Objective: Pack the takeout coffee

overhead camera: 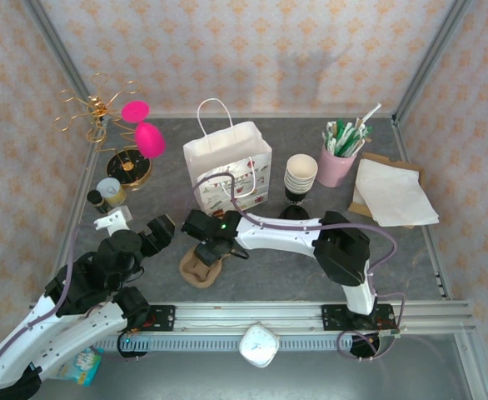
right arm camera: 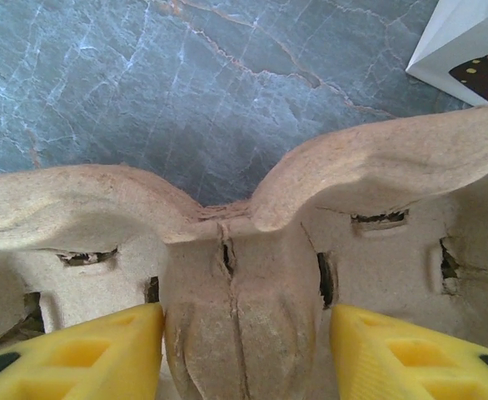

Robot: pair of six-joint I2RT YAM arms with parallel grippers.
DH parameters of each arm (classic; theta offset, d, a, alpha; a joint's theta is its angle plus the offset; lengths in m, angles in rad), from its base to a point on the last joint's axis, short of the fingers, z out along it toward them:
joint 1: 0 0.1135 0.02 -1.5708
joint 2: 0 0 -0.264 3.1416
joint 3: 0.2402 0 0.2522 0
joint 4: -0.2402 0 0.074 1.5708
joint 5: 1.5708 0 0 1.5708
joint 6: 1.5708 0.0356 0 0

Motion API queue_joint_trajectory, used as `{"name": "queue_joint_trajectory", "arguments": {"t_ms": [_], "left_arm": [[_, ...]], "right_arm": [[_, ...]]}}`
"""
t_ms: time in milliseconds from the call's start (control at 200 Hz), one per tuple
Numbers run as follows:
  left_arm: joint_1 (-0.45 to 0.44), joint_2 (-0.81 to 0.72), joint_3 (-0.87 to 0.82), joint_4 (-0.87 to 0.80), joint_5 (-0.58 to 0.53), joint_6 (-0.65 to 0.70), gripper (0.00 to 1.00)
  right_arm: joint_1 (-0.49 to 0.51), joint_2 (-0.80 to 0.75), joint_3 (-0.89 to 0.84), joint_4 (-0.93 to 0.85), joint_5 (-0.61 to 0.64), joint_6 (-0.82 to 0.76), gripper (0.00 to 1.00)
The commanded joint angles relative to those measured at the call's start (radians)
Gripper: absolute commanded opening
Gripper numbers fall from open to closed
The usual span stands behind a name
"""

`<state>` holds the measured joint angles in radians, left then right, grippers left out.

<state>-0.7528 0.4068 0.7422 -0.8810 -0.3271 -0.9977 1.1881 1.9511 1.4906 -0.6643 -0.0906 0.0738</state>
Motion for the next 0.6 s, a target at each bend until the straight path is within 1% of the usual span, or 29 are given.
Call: {"name": "queue_joint_trajectory", "arguments": {"t_ms": [0,205,280,596], "left_arm": [[0.000,-0.007,-0.017,-0.019,-0.026,-0.003,0.99],[-0.002,-0.012,-0.016,-0.020,-0.021,0.001,0.99],[-0.002,-0.017,-0.017,-0.018,-0.020,0.000,0.99],[-0.002,-0.023,-0.019,-0.007,-0.016,0.004,0.99]], "right_arm": [[-0.001,0.011,0.025,-0.017,0.016,-0.005,0.52],[0.001,-0.003,0.033,-0.024,0.005,0.009,0.48],[0.000,-0.007,0.030,-0.024,0.005,0.012,0.44],[-0.001,-0.027,0.052,-0.043,0.003,0.047,0.42]]}}
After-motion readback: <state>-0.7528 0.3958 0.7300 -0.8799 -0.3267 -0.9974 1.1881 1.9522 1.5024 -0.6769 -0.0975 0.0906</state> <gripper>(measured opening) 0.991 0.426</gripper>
